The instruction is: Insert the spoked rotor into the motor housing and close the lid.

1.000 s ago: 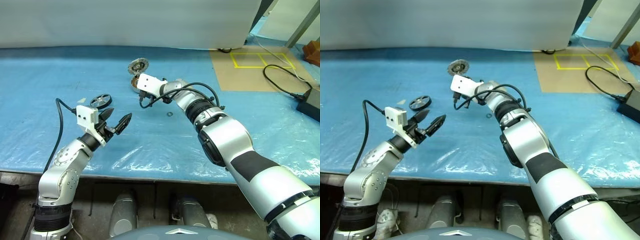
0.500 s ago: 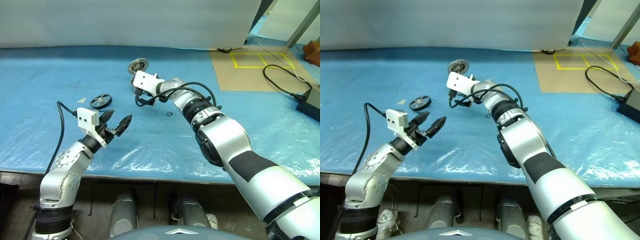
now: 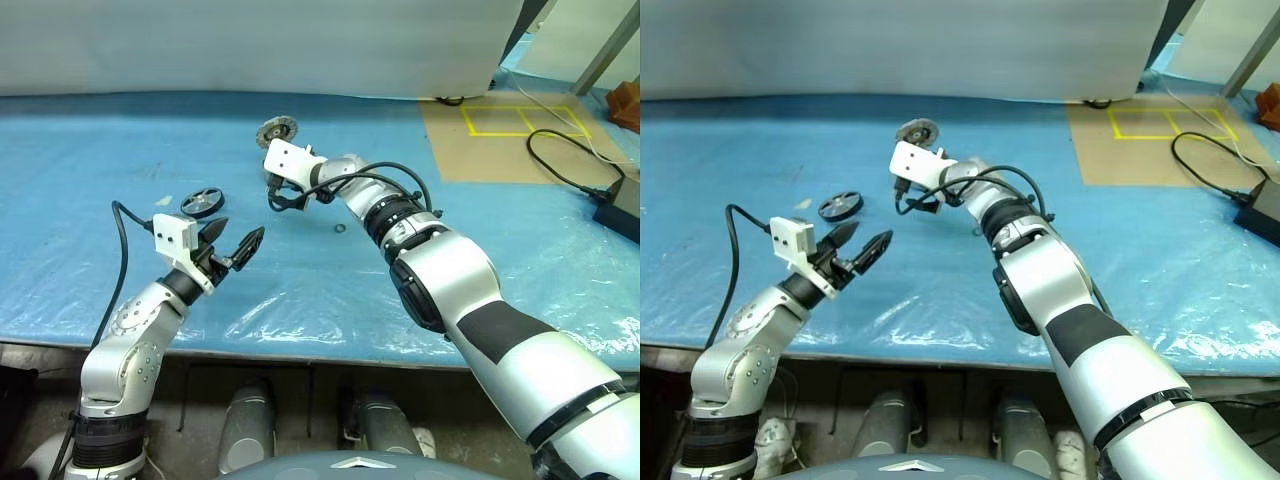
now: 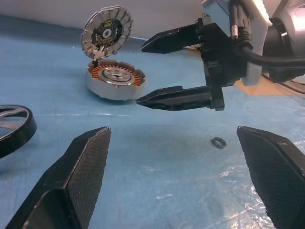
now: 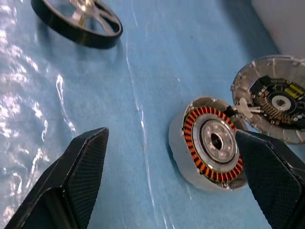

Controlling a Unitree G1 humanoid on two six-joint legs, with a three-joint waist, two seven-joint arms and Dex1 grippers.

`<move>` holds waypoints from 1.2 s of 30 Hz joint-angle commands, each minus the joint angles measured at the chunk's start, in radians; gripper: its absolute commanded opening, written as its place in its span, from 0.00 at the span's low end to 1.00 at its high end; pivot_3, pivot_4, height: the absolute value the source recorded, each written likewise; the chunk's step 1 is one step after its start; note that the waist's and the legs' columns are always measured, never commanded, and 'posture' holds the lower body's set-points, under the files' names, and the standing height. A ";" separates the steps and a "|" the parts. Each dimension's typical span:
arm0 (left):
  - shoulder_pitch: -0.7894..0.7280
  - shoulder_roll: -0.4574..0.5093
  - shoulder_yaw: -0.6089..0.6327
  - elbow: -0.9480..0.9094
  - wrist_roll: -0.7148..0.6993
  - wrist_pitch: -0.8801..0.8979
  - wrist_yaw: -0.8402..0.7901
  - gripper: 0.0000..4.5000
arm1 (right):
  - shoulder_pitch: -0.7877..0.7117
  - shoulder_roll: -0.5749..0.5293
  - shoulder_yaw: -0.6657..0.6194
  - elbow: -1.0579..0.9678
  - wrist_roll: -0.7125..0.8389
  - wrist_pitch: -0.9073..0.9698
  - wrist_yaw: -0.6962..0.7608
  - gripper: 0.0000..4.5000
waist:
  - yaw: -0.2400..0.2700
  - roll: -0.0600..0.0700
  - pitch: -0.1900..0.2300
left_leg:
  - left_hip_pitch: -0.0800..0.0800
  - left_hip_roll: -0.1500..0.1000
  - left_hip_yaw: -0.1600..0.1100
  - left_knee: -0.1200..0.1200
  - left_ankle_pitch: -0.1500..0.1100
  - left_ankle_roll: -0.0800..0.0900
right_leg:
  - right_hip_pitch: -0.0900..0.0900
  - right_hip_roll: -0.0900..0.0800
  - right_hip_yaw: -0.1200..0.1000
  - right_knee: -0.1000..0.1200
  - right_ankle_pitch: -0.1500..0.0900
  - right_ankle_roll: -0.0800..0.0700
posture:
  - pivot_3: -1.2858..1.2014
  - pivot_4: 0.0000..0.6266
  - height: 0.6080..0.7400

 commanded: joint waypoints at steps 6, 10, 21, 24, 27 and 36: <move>-0.098 0.012 -0.030 0.049 -0.002 -0.001 -0.048 1.00 | -0.047 -0.074 -0.166 -0.040 0.168 -0.030 0.031 1.00 | 0.004 0.000 0.000 | 0.000 0.000 0.000 0.000 0.000 0.000 | 0.000 0.000 0.000 0.000 0.000 0.000 | 0.52 0.24 1.00; -0.151 -0.014 -0.086 0.079 0.002 0.004 -0.068 1.00 | -0.016 -0.124 -0.225 -0.051 0.235 -0.033 0.054 1.00 | 0.005 0.000 0.000 | 0.000 0.000 0.000 0.001 0.000 0.000 | 0.000 0.000 0.000 0.000 0.000 0.000 | 0.52 0.24 1.00; -0.197 -0.022 -0.117 0.135 0.021 0.019 -0.095 1.00 | 0.331 -0.206 -0.365 -0.360 0.521 0.098 0.284 1.00 | 0.005 0.000 0.000 | -0.001 0.000 0.000 0.002 0.000 0.001 | 0.000 0.000 -0.001 0.002 0.000 0.000 | 0.52 0.24 1.00; -0.204 0.005 -0.115 0.148 0.008 0.040 -0.131 1.00 | 0.497 -0.223 -0.365 -0.568 0.574 0.197 0.286 1.00 | 0.008 0.000 0.000 | -0.001 0.000 0.000 0.003 0.000 0.001 | 0.000 0.000 -0.001 0.003 0.000 0.000 | 0.52 0.24 1.00; -0.211 0.025 -0.111 0.157 -0.002 0.054 -0.158 1.00 | 0.609 -0.238 -0.345 -0.728 0.602 0.268 0.291 1.00 | 0.010 0.000 0.000 | -0.001 0.000 0.000 0.005 0.000 0.001 | 0.000 0.000 -0.001 0.003 0.000 0.000 | 0.52 0.24 1.00; -0.199 0.069 -0.104 0.145 -0.013 0.082 -0.204 1.00 | 0.841 -0.292 -0.262 -1.150 0.722 0.524 0.349 1.00 | 0.011 0.000 0.000 | 0.013 0.000 -0.001 0.000 0.000 0.000 | 0.017 0.000 -0.001 -0.006 0.000 0.000 | 0.52 0.24 1.00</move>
